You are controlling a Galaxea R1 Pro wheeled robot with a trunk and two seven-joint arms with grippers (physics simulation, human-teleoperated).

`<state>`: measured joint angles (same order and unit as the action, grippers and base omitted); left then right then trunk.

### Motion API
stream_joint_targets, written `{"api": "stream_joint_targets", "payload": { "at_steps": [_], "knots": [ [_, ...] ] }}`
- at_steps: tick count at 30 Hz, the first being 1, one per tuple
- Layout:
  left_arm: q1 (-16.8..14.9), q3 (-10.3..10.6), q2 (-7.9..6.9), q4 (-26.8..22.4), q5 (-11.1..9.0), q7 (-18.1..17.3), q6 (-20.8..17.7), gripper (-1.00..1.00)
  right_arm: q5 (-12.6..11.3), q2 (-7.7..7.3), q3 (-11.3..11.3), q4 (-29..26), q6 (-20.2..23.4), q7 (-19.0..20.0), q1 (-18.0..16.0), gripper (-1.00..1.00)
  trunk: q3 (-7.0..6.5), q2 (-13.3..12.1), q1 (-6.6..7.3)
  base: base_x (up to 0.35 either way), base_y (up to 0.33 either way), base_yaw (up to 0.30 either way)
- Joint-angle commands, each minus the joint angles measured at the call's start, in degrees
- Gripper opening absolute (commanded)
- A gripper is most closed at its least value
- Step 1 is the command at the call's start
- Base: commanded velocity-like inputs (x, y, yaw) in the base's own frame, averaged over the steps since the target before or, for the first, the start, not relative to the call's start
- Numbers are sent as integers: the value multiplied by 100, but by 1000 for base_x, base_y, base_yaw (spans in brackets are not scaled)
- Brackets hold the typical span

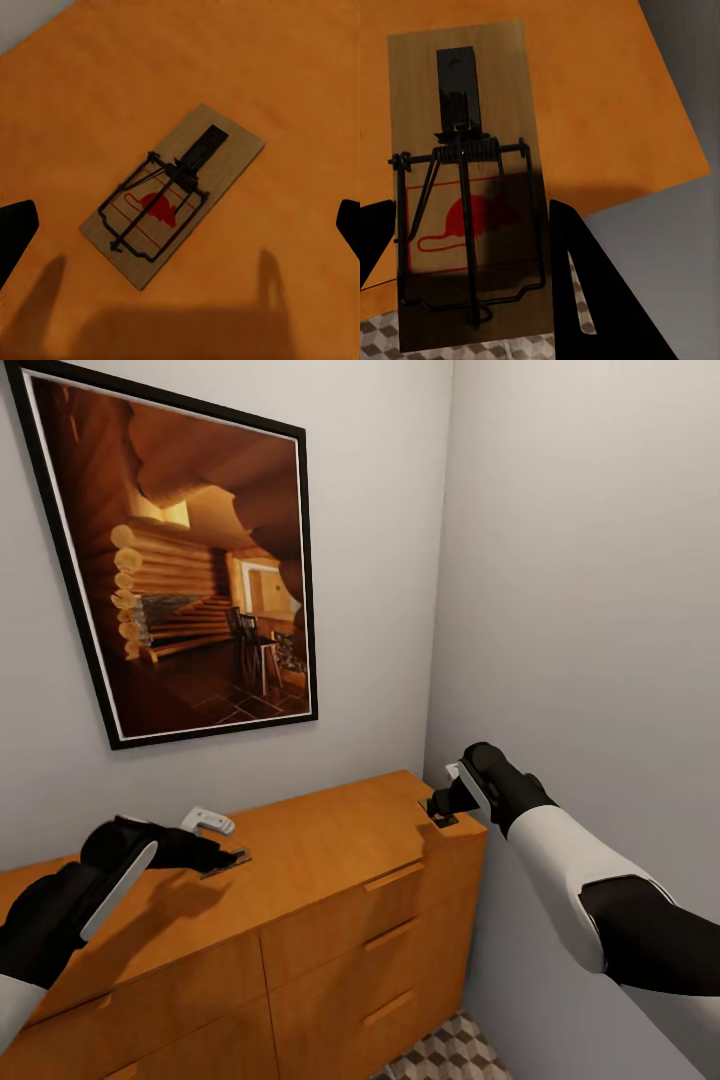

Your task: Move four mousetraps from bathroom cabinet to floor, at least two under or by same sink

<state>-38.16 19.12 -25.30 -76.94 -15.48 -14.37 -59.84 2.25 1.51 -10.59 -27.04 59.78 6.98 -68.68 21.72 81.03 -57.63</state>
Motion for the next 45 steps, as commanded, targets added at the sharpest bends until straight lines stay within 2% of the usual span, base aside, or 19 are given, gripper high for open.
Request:
{"api": "stream_joint_targets", "payload": {
  "at_steps": [1,8,11,16,23,29,38,45],
  "knots": [
    [-28,6,-3,-4,32,-31,-16,100,12,-3,-22,-1,22,33,-5,-100,7,4,0,0,0,0],
    [-241,5,16,10,34,-31,-14,100,25,-2,-22,5,22,29,-5,-100,7,4,0,0,0,0],
    [-325,-39,-43,108,104,57,63,100,41,41,-22,81,20,40,-5,-100,7,4,0,0,0,0],
    [-272,-50,-52,74,101,75,61,100,48,46,-22,80,17,40,-5,-100,7,4,0,0,0,0],
    [-266,-64,-62,106,269,65,60,100,48,-8,-22,93,16,48,-5,-100,7,4,0,0,0,0],
    [-264,-66,-56,220,221,-69,59,100,55,-12,-22,94,16,48,-5,-100,7,4,0,0,0,0],
    [-466,-66,-42,509,336,-358,85,100,60,-16,-22,94,22,49,-5,-100,7,4,0,0,0,0],
    [-539,-64,-52,734,355,-582,258,100,58,-26,-22,94,22,49,-5,-100,7,4,0,0,0,0]
  ]
}}
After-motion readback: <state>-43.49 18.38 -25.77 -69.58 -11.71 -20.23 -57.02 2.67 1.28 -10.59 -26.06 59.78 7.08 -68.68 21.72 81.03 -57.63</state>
